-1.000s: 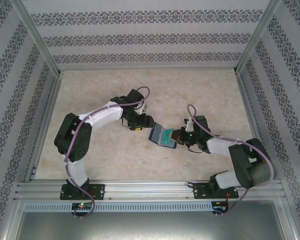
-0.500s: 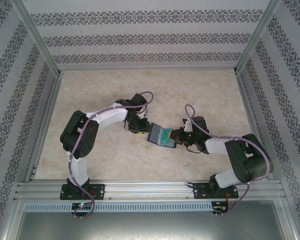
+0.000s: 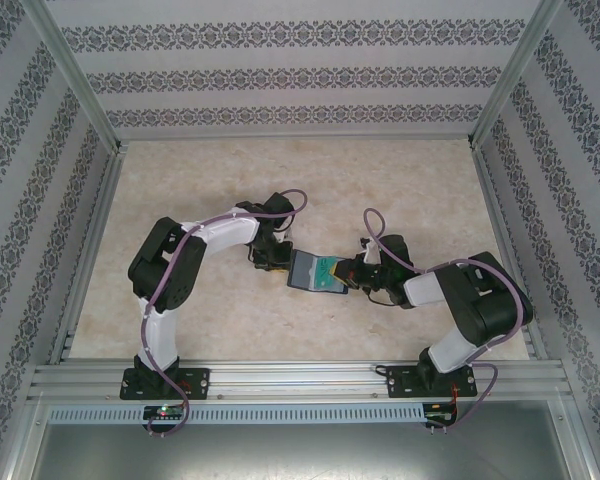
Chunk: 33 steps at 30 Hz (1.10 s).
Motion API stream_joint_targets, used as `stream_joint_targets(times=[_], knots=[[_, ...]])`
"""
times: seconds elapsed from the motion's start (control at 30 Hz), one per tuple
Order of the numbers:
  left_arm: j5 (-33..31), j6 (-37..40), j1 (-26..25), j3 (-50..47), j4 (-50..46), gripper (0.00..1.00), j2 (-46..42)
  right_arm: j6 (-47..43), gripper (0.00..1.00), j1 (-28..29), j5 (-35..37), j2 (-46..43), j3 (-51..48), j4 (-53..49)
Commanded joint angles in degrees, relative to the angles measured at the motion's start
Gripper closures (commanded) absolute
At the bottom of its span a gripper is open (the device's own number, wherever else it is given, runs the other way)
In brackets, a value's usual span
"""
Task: Put the credit cards into the card holder
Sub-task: Insert the credit card into the card slot.
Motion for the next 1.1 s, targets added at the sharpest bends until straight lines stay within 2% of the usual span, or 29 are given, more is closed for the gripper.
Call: stream_joint_targets(times=[0.0, 0.7, 1.07], knots=[[-0.2, 0.8, -0.7, -0.2, -2.0, 0.88, 1.6, 0.0, 1.0, 1.6, -1.2, 1.5, 0.1, 2.2], [-1.3, -0.3, -0.8, -0.1, -2.4, 0.88, 4.2, 0.8, 1.0, 4.4, 0.7, 4.4, 2.2, 1.5], [-1.3, -0.4, -0.7, -1.2, -1.6, 0.88, 4.5, 1.9, 1.0, 6.0, 1.5, 7.5, 4.9, 4.4]])
